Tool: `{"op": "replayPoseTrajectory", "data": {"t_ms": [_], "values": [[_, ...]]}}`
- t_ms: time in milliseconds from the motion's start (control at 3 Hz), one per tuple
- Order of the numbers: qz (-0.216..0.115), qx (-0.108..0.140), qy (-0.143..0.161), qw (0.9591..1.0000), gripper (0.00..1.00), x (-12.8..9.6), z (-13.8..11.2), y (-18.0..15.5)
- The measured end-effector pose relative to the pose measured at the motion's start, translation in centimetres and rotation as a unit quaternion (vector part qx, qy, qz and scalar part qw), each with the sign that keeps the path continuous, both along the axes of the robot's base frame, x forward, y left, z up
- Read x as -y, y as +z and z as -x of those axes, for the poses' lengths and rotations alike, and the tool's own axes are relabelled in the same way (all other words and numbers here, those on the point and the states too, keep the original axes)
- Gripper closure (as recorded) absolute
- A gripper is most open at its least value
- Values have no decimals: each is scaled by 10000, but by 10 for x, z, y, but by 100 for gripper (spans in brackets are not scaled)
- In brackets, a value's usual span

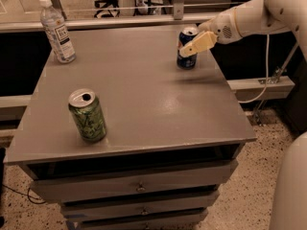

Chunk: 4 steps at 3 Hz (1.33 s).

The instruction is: Move pepsi can near green can

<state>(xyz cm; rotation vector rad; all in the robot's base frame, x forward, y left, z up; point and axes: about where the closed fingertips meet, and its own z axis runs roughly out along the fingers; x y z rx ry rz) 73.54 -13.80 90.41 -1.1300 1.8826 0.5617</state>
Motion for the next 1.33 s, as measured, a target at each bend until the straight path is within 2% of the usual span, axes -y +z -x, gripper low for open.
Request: {"op": "replayPoseTrajectory", "data": {"t_ms": [333, 667, 1000, 1333], "values": [[-101, -46, 54, 9999, 41, -11, -2, -8], [-266, -66, 65, 9996, 65, -8, 4, -2], [-491, -118, 400, 9979, 87, -14, 34, 24], [-714, -177, 1038, 9919, 100, -27, 94, 51]]}}
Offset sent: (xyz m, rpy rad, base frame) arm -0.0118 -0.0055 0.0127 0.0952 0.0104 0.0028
